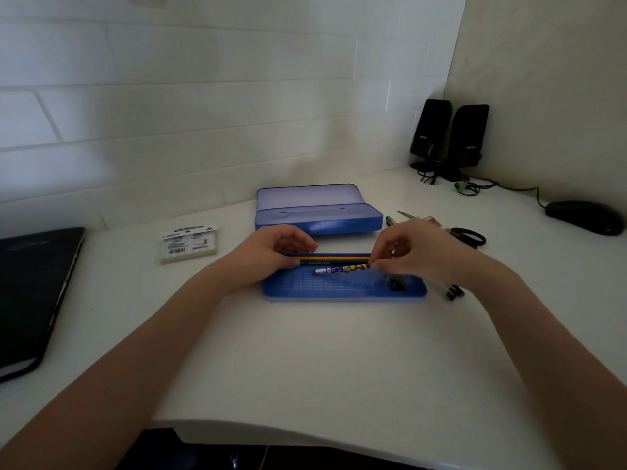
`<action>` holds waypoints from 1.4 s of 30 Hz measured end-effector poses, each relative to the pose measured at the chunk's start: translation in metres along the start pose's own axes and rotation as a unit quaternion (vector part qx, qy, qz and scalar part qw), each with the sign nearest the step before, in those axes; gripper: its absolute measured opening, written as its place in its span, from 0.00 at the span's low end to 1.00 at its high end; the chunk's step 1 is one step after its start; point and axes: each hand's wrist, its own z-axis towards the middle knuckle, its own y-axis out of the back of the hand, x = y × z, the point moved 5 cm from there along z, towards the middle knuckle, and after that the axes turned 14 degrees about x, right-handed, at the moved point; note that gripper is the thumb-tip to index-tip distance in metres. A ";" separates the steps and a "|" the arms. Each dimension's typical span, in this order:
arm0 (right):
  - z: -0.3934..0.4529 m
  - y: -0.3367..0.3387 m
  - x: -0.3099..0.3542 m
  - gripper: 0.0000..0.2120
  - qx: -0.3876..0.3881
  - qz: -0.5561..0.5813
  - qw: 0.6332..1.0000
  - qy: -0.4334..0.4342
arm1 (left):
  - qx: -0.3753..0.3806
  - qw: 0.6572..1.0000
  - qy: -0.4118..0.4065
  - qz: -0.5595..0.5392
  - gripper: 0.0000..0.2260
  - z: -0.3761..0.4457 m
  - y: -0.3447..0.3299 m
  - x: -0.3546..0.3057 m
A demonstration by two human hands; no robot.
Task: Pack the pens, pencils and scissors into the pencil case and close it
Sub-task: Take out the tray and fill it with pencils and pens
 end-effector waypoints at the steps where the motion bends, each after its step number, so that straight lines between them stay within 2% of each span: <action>1: 0.001 -0.002 0.000 0.01 0.009 -0.006 1.000 0.003 | 0.002 1.000 0.002 -0.002 0.18 0.000 0.000 0.000; 4: 0.003 -0.008 0.003 0.05 0.014 -0.006 1.000 0.016 | 0.008 1.000 0.008 -0.008 0.18 -0.001 0.000 0.000; 8: 0.008 -0.021 0.014 0.07 -0.029 -0.044 0.998 0.035 | 0.008 1.000 0.002 -0.021 0.12 -0.003 -0.002 -0.004; 13: 0.018 -0.037 0.029 0.08 -0.057 -0.122 0.990 0.042 | 0.022 1.000 0.009 0.011 0.17 -0.005 -0.007 -0.007; 16: 0.020 -0.041 0.037 0.09 -0.091 -0.182 0.978 0.037 | 0.020 1.000 0.009 0.016 0.16 -0.004 -0.006 -0.008; 19: 0.018 -0.035 0.035 0.08 -0.126 -0.181 0.975 0.025 | 0.015 1.000 0.008 0.001 0.15 -0.004 -0.005 -0.007; 26: 0.005 0.001 -0.003 0.06 -0.201 -0.126 0.967 -0.089 | 0.021 1.000 0.005 -0.005 0.16 -0.005 -0.004 -0.006; 32: -0.010 0.027 -0.039 0.10 -0.284 -0.110 0.926 -0.224 | 0.022 1.000 0.003 -0.005 0.16 -0.005 -0.004 -0.007; 37: -0.015 0.028 -0.069 0.11 -0.224 -0.110 0.910 -0.330 | 0.024 1.000 0.004 -0.006 0.16 -0.005 -0.004 -0.006; 42: -0.011 0.026 -0.076 0.11 -0.203 -0.108 0.907 -0.352 | 0.020 1.000 0.008 -0.005 0.15 -0.004 -0.004 -0.005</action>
